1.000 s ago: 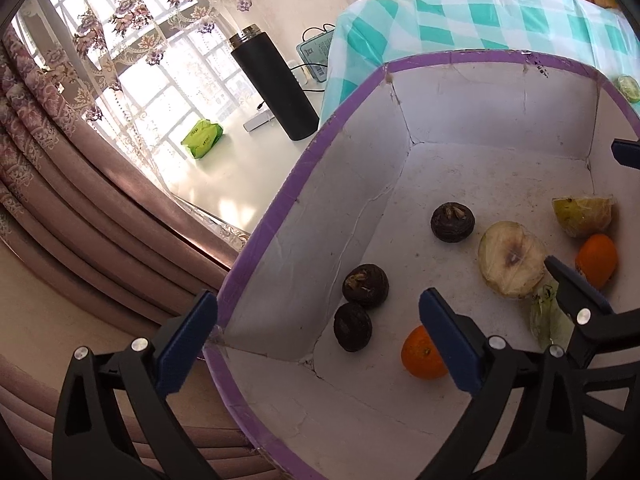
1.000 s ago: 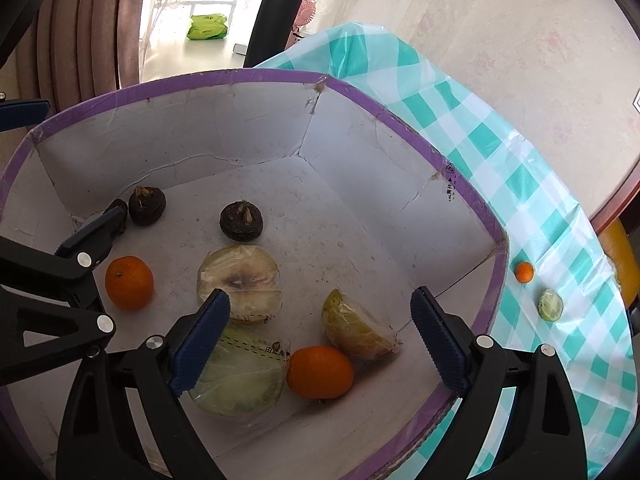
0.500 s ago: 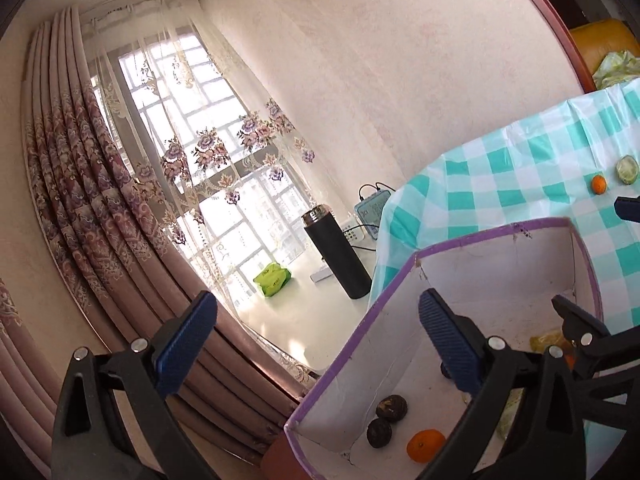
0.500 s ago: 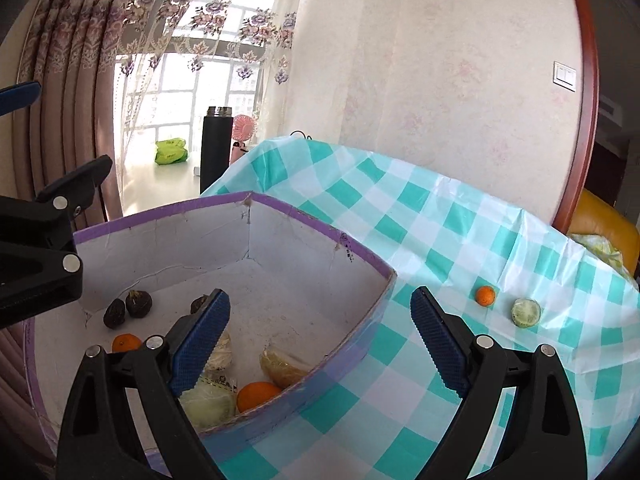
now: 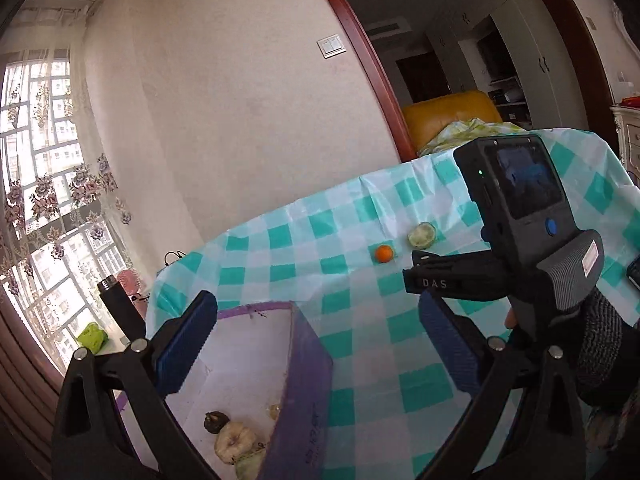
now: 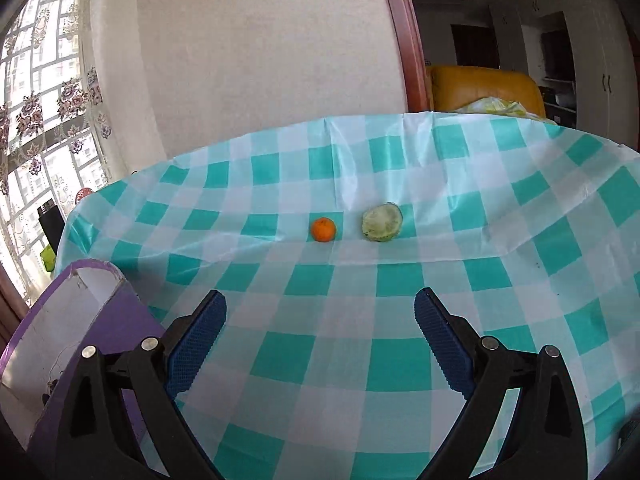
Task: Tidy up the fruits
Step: 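Withdraw both open tools from the box back toward the table, then grasp the wrapped cabbage half with the right tool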
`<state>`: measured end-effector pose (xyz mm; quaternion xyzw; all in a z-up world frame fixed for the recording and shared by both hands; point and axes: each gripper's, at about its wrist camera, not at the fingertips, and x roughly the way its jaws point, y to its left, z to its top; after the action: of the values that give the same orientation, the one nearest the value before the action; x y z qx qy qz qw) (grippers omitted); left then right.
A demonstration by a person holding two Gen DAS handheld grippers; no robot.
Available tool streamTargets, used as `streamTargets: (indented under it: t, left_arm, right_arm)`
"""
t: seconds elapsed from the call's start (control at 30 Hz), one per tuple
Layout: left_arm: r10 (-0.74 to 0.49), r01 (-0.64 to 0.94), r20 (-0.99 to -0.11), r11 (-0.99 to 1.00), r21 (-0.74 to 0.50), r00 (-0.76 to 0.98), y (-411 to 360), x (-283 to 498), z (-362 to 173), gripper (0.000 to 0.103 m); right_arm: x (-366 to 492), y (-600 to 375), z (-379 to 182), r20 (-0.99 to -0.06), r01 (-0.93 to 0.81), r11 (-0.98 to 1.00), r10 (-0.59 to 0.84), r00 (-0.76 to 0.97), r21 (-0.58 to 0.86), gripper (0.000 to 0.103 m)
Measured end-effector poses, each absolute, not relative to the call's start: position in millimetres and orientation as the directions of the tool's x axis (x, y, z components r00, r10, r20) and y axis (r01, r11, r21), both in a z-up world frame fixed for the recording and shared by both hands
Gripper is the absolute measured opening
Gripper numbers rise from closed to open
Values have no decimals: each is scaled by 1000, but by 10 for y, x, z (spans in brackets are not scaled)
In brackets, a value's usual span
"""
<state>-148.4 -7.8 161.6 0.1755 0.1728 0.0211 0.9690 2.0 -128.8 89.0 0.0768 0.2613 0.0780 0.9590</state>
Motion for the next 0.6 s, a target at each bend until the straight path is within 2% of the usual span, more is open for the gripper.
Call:
streamTargets:
  t: [0.1,0.23,0.43,0.6]
  left_arm:
    - [-4,111,-476,974,196,879,-188,-1115,1404,101]
    - [-1,32,-639,999,36,769,-227,-549,1058,101]
    - [13,-51,-651,998,-40,759,-227,121,786,101]
    - [51,-185,-701,976,-116,712,7,706,511,101]
  right_arm:
    - [199,-1602,743,-538,-13,981,116,835,192,92]
    - [436,-1884,543,-608,82,980,46,793,182,92]
    - [676,-1948,367,-644,140,983,-28,764,123,92]
    - [820,-1969,278,-661,150,979,-20,750,141,92]
